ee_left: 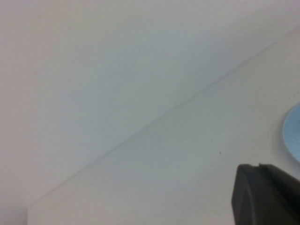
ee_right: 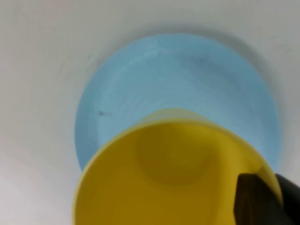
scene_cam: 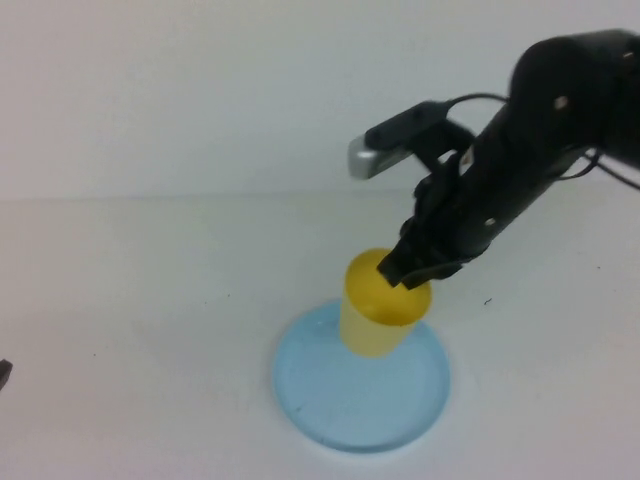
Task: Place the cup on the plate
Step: Place the cup on the plate
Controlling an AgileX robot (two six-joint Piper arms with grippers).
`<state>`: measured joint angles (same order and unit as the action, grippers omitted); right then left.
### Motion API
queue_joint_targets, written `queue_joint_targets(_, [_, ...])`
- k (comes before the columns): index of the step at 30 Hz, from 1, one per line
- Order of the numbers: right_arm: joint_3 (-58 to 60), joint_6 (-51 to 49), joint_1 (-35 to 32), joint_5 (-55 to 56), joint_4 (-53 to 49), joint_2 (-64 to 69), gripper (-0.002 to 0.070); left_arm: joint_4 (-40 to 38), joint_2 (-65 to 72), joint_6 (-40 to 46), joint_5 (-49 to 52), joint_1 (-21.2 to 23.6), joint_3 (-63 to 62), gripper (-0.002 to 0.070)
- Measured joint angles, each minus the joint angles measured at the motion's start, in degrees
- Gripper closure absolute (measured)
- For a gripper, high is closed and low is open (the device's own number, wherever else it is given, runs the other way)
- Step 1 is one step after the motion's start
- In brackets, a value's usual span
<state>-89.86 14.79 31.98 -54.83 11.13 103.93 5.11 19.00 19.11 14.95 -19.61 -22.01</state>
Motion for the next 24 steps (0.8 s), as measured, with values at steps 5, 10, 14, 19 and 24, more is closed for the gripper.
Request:
queue_joint_targets(5, [-4.1,-2.5,3.1,-0.5,-3.4,9.2,0.0647,0.3,0.0,0.0,-1.8,0.0,0.7,0.0673])
queue_joint_targets(10, [-7.4,-4.6,3.7,-0.7,-5.4,14.3,0.0647,0.4,0.0,0.0,-2.9,0.0,1.1,0.0673])
queue_joint_targets(14, [-8.9,-5.6,3.7,-1.1,-6.0,15.9,0.0647,0.6,0.0,0.0,-4.3,0.0,1.6,0.0673])
queue_joint_targets(19, [-9.5,-5.7,3.7,-2.7,-6.6,17.4,0.0647,0.6,0.0,-0.9,-4.4,0.0,1.6,0.0673])
queue_joint_targets(24, [-9.7,-5.8,3.7,-2.9,-6.5,17.6,0.0631,0.6,0.0,-0.9,-4.4,0.0,1.6,0.0673])
